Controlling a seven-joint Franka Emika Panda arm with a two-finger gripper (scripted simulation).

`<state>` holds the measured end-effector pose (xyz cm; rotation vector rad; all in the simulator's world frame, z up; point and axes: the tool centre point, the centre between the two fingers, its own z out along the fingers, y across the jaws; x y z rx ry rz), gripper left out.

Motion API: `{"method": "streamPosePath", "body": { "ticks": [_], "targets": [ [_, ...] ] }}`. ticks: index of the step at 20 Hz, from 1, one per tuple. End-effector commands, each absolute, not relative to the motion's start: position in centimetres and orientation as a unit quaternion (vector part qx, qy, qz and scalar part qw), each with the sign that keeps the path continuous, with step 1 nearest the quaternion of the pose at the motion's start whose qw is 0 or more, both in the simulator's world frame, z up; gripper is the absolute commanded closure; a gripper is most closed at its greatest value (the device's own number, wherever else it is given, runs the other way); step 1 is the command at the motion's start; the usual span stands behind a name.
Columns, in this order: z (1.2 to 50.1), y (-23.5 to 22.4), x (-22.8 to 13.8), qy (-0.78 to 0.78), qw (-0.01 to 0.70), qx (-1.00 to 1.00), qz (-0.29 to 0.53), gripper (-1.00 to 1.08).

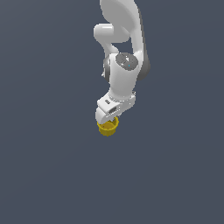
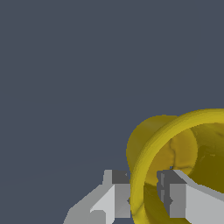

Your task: Pick up the object and move it to a goal position.

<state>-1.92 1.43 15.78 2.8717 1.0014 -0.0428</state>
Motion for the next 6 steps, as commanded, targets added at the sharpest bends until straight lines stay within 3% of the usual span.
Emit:
{"method": "streamPosePath", "body": {
  "ticks": [1, 6],
  "targets": [
    [16.25, 1.65, -2.15, 0.328, 0.050, 0.943, -0.013, 1.08],
    [16.30, 1.68, -2.07, 0.328, 0.050, 0.943, -0.013, 1.08]
  ]
}}
